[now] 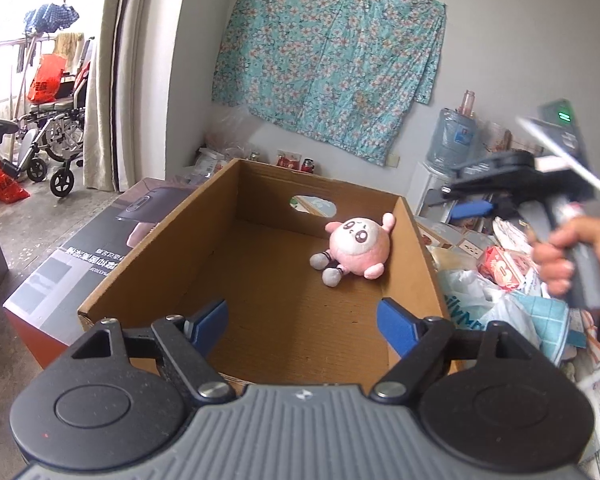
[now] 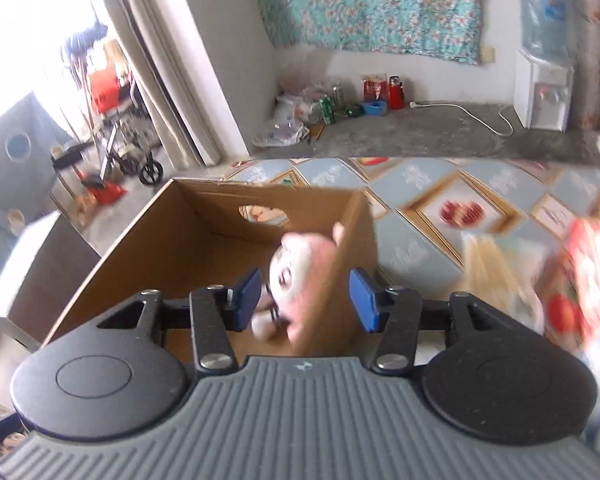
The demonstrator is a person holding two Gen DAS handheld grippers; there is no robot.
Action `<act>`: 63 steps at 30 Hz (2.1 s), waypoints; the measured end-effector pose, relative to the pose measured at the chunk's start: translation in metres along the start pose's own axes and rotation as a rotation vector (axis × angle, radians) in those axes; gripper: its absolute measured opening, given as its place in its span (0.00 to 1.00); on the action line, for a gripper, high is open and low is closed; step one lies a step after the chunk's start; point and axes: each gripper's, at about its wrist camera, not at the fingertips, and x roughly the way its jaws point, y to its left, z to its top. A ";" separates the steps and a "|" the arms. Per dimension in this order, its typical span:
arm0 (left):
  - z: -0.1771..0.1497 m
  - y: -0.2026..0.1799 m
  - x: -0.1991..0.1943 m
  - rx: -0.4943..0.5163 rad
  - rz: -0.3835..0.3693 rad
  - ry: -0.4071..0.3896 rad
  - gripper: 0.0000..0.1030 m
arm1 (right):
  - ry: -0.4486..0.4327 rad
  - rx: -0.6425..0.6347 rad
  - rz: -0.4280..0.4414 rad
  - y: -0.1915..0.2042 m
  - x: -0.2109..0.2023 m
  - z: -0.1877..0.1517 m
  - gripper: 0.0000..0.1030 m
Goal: Organize soft objects
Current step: 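Reach the right gripper to the blue-and-white medicine box and grasp it, then lift the medicine box with the right gripper over the cardboard box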
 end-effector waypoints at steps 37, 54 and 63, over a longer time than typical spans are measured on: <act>0.010 -0.332 0.186 0.484 -0.604 0.401 0.71 | 0.042 0.508 -0.110 -0.289 -0.125 -0.107 0.38; -0.008 -0.368 0.235 0.519 -0.539 0.564 0.76 | 0.099 0.554 -0.043 -0.302 -0.090 -0.106 0.34; -0.004 -0.365 0.223 0.525 -0.532 0.508 0.76 | 0.052 0.561 -0.029 -0.299 -0.101 -0.106 0.31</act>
